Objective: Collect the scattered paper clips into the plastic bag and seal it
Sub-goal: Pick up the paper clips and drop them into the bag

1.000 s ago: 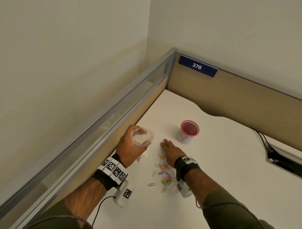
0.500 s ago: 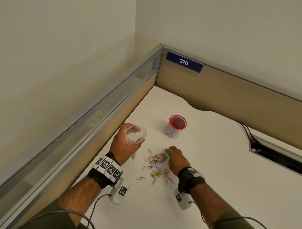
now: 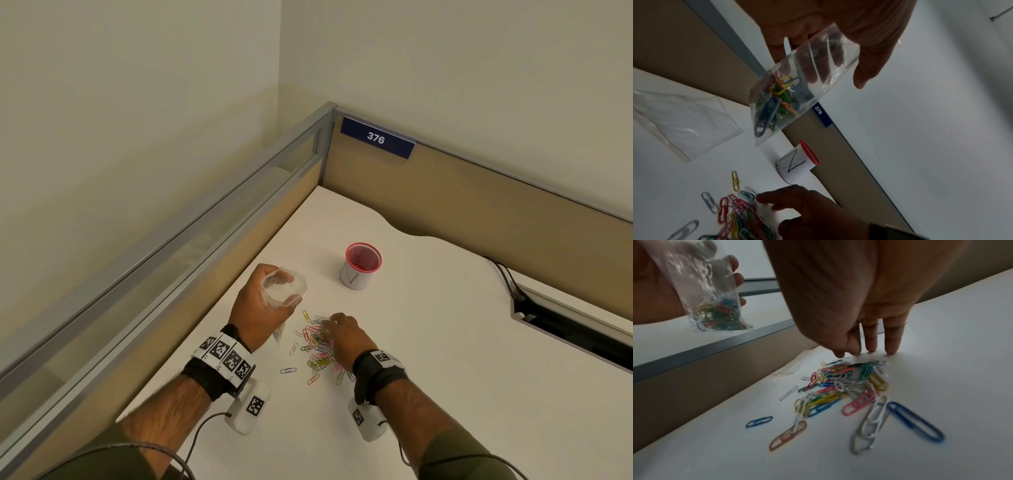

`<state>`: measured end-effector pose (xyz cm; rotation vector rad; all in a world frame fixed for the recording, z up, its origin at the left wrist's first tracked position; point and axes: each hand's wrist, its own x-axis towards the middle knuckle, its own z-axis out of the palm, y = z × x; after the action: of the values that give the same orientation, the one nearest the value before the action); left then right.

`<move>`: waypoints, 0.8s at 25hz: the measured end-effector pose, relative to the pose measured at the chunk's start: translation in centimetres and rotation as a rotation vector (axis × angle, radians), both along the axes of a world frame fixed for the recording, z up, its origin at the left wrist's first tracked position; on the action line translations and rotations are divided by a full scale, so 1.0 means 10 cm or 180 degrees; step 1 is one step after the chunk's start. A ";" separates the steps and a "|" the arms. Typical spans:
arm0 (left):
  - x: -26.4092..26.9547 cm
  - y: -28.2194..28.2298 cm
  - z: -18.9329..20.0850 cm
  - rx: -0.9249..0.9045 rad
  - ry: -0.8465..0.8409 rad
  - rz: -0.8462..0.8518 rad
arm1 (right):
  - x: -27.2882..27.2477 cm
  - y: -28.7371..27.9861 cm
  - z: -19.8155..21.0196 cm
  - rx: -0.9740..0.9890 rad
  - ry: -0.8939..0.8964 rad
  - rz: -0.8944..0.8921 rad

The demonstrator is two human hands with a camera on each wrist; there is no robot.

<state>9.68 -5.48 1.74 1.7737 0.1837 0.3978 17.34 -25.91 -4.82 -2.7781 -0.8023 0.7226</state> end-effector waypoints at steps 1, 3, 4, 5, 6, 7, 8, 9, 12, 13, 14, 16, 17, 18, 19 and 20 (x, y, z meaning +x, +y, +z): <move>-0.01 0.00 0.00 0.0004 0.0014 0.0016 | -0.02 0.03 -0.01 -0.0051 -0.0055 0.0076; -0.03 -0.02 0.01 0.0015 0.0010 0.0049 | -0.06 0.04 -0.04 -0.0094 -0.0187 0.0110; -0.03 -0.02 0.02 0.0021 0.0002 0.0059 | -0.08 0.01 -0.05 -0.0099 -0.0230 0.0085; -0.02 -0.02 0.02 0.0027 -0.0009 0.0075 | -0.10 -0.01 -0.05 -0.0092 -0.0269 0.0067; -0.01 -0.03 0.01 0.0028 -0.0009 0.0084 | -0.11 -0.05 -0.04 -0.0066 -0.0278 0.0052; 0.00 -0.03 0.01 0.0028 -0.0012 0.0088 | -0.12 -0.07 -0.03 -0.0020 -0.0242 0.0051; 0.00 -0.05 0.00 0.0022 -0.0012 0.0088 | -0.13 -0.08 -0.02 0.0022 -0.0156 0.0101; 0.00 -0.07 0.00 0.0023 -0.0005 0.0080 | -0.14 -0.08 0.00 0.0020 -0.0053 0.0182; -0.02 -0.13 0.02 0.0053 0.0012 0.0023 | -0.18 -0.02 0.00 -0.0138 -0.0035 0.0346; -0.03 -0.14 0.03 0.0049 0.0004 0.0003 | -0.19 0.00 -0.03 -0.0164 -0.0131 0.0359; -0.03 -0.15 0.03 0.0049 0.0011 -0.0009 | -0.20 0.02 -0.05 -0.0162 -0.0259 0.0354; -0.01 -0.14 0.05 0.0063 0.0032 -0.0015 | -0.21 0.03 -0.08 -0.0170 -0.0471 0.0313; -0.01 -0.13 0.05 0.0054 0.0036 -0.0026 | -0.20 0.03 -0.07 -0.0161 -0.0516 0.0282; 0.00 -0.12 0.05 0.0042 0.0041 -0.0031 | -0.19 0.04 -0.06 -0.0152 -0.0541 0.0268; 0.00 -0.11 0.04 0.0035 0.0043 -0.0034 | -0.18 0.04 -0.05 -0.0134 -0.0568 0.0246; 0.00 -0.10 0.04 0.0038 0.0054 -0.0031 | -0.16 0.04 -0.03 -0.0104 -0.0586 0.0217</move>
<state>9.68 -6.46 2.16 1.7894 0.1850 0.3779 15.72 -25.56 -5.15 -2.8908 -0.9301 0.4992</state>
